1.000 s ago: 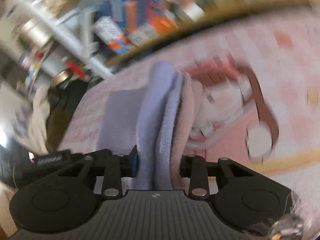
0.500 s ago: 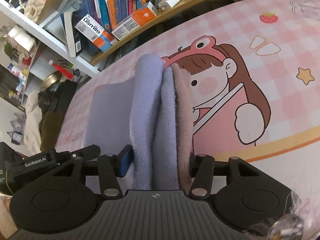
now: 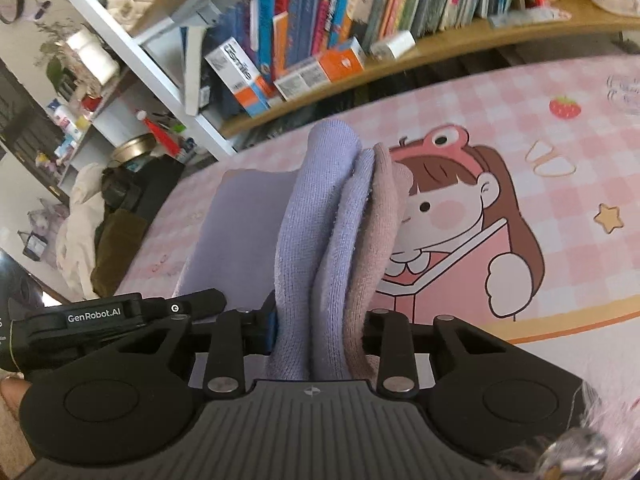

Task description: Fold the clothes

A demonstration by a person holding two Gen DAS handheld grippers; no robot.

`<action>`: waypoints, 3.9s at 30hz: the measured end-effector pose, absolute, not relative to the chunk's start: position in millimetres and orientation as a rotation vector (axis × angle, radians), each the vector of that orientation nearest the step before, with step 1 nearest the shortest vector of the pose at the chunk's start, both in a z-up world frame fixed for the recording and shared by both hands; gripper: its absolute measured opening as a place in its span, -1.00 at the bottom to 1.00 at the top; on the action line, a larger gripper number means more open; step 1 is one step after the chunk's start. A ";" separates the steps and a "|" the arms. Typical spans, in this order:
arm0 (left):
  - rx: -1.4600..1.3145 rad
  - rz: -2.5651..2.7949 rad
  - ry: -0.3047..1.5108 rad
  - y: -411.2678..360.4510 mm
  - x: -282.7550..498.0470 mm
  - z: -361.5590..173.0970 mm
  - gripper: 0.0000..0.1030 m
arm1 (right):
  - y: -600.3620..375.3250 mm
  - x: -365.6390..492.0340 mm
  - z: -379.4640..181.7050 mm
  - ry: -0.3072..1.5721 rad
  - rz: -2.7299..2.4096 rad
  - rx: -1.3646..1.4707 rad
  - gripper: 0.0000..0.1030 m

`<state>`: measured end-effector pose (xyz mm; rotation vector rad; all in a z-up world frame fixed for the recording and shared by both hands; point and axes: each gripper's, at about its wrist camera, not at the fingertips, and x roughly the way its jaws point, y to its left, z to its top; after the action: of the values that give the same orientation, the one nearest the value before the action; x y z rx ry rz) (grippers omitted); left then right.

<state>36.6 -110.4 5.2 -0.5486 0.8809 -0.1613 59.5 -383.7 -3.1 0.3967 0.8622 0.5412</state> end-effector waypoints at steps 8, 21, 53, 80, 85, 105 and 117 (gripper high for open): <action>-0.534 -0.161 0.844 -123.8 15.9 25.5 -0.31 | -394.7 36.8 13.8 0.828 0.555 0.391 -0.43; -0.518 -0.127 0.802 -141.3 -22.5 38.9 -0.31 | -409.7 6.4 21.2 0.803 0.593 0.394 -0.43; -0.506 -0.190 0.778 -37.7 27.4 39.1 -0.31 | -310.7 38.5 32.1 0.756 0.555 0.380 -0.43; -0.484 -0.143 0.824 72.6 206.8 -26.0 -0.23 | -189.7 221.3 -36.0 0.793 0.469 0.405 -0.40; -0.499 -0.149 0.821 77.9 204.5 -32.2 -0.11 | -192.5 222.9 -44.1 0.800 0.450 0.415 -0.19; -0.208 -0.051 0.667 38.1 117.6 26.2 0.57 | -205.2 133.8 23.2 0.655 0.212 0.154 0.64; -0.191 -0.006 0.681 27.8 67.5 26.0 0.68 | -204.2 75.4 18.7 0.700 0.165 0.180 0.65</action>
<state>67.5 27.8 26.0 -0.1915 0.6810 -0.0064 75.4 -204.2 18.7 0.1795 0.7000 0.1649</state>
